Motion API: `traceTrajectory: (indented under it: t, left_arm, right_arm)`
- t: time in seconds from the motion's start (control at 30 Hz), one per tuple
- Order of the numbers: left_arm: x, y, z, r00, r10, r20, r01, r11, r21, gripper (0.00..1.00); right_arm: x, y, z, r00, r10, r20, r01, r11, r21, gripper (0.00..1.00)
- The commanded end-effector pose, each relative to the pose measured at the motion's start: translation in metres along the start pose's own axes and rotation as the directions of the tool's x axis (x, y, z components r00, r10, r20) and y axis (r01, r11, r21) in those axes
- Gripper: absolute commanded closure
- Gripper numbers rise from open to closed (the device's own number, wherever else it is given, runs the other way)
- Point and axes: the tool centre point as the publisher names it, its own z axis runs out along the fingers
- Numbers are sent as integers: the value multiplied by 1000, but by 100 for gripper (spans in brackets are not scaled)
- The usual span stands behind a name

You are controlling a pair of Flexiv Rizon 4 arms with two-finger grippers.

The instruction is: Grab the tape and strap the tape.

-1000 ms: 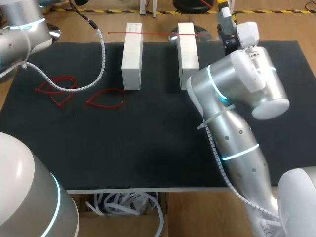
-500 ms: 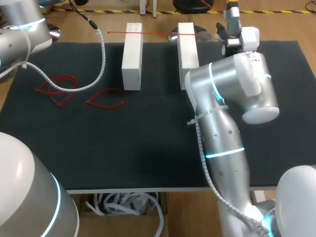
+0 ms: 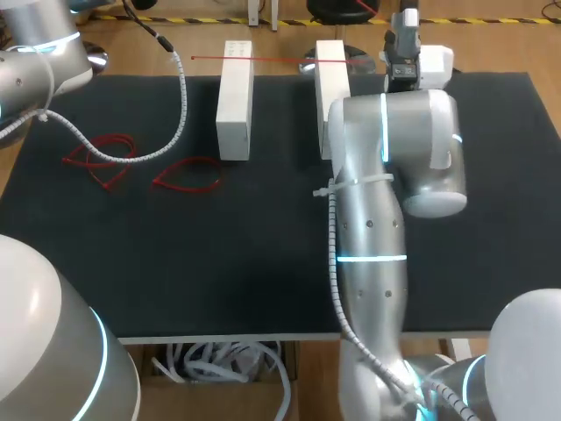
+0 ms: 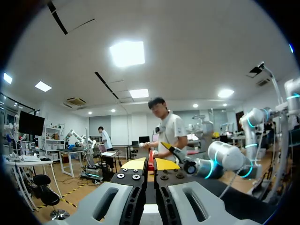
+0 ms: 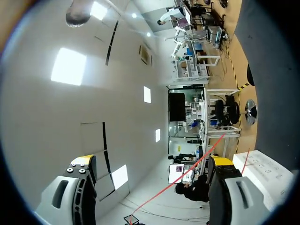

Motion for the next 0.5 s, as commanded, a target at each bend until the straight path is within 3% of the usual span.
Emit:
traceTrajectory:
  t: [0.03,0.23,0.27,0.3,0.33,0.37,0.4,0.5]
  left_arm:
    - [-1,0,0,1000,1,-2,-1,1000,0,100]
    - [-1,0,0,1000,1,-2,-1,1000,0,100]
    - [-1,0,0,1000,1,-2,-1,1000,0,100]
    - [-1,0,0,1000,1,-2,-1,1000,0,100]
    - [-1,0,0,1000,1,-2,-1,1000,0,100]
    - [-1,0,0,1000,1,-2,-1,1000,0,100]
    - [-1,0,0,1000,1,-2,-1,1000,0,100]
    - [-1,0,0,1000,1,-2,-1,1000,0,100]
  right_arm:
    - [-1,-1,2,1000,-3,2,3,914,-405,0]
    - [-1,0,1,999,-32,12,34,919,-394,0]
    - [-1,0,0,999,-36,18,40,919,-392,31]
    - [-2,0,0,999,-34,28,42,920,-390,51]
    - [-2,-1,-1,999,-36,26,43,920,-390,49]
    - [-3,0,-1,999,-44,30,53,920,-388,53]
    - [-3,-1,-2,998,-44,35,54,920,-388,64]
    - [-4,-1,-3,998,-48,40,60,923,-381,63]
